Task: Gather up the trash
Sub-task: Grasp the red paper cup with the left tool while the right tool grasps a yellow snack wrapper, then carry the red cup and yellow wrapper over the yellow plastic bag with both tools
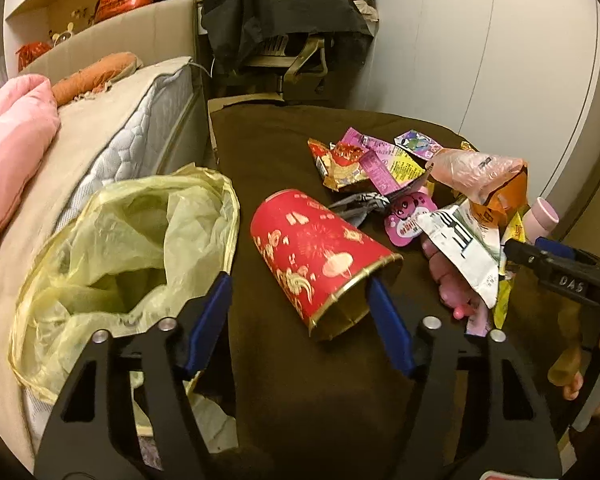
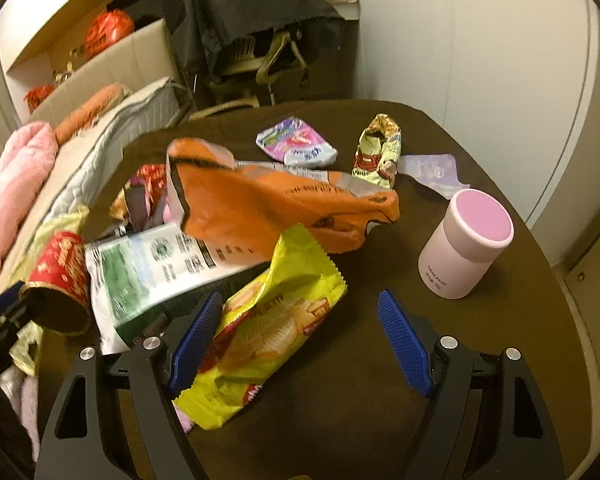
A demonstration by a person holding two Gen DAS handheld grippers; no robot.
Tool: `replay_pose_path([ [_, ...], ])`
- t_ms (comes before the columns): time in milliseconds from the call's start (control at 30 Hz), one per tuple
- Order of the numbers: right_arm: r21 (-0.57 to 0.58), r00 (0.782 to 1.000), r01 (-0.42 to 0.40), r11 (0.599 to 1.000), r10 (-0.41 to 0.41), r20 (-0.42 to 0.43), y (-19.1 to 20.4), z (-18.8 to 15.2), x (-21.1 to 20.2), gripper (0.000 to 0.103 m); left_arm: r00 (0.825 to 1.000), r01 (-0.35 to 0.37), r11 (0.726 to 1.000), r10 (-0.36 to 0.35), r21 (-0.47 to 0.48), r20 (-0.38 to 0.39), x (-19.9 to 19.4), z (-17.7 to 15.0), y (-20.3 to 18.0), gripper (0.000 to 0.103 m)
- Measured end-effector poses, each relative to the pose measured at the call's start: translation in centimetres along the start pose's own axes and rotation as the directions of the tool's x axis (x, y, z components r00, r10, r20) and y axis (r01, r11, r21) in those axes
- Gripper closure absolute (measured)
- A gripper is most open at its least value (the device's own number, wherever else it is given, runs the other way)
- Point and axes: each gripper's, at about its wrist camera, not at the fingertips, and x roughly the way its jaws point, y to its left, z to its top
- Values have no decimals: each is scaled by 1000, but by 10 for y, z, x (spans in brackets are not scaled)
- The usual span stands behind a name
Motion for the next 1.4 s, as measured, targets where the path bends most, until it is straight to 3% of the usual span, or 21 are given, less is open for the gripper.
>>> replay_pose_path([
  [67,-46,1000,13,999,-13,-19,3,-2,4,39,1000,-3,1000,3,-2,9,-2,-3,1,42],
  [133,-67,999,8,998,-11,-48,4,-6,6,58,1000,-7,1000,7,4,15,-2,-5,2,44],
  [267,-40,998,-32,999,30,-50,-4,-18,0,71,1000,-3,1000,4,13,-4,1,-6,4,52],
  [300,-36,998,-39,999,37,-54,-6,-21,-2,85,1000,4,1000,-4,9,-4,0,-6,5,53],
  [433,-8,998,-50,999,49,-43,-16,-26,-12,92,999,33,999,-33,-5,3,-3,-4,8,64],
  [567,-16,998,-55,998,56,8,-18,-29,-34,93,997,82,996,-81,-22,17,-6,-1,10,84],
  [767,-8,996,-79,997,79,47,-30,-25,-60,95,993,103,994,-101,-30,63,-17,3,12,98],
  [967,-20,994,-72,997,73,82,-34,-26,-68,95,990,119,992,-116,-36,76,-28,1,15,100],
  [1067,-54,986,-150,987,154,71,-34,-29,-65,94,988,136,990,-133,-32,77,-34,-2,12,100],
  [1100,-64,985,-168,984,171,32,-35,-30,-60,90,987,139,990,-137,-30,79,-37,-2,11,99],
  [1233,-154,987,-156,976,160,13,-34,-41,-54,53,985,145,989,-142,-23,95,-48,-9,6,99],
  [1400,-182,994,-107,977,106,-13,-42,-48,-41,53,986,139,990,-139,-1,94,-55,-17,-1,99],
])
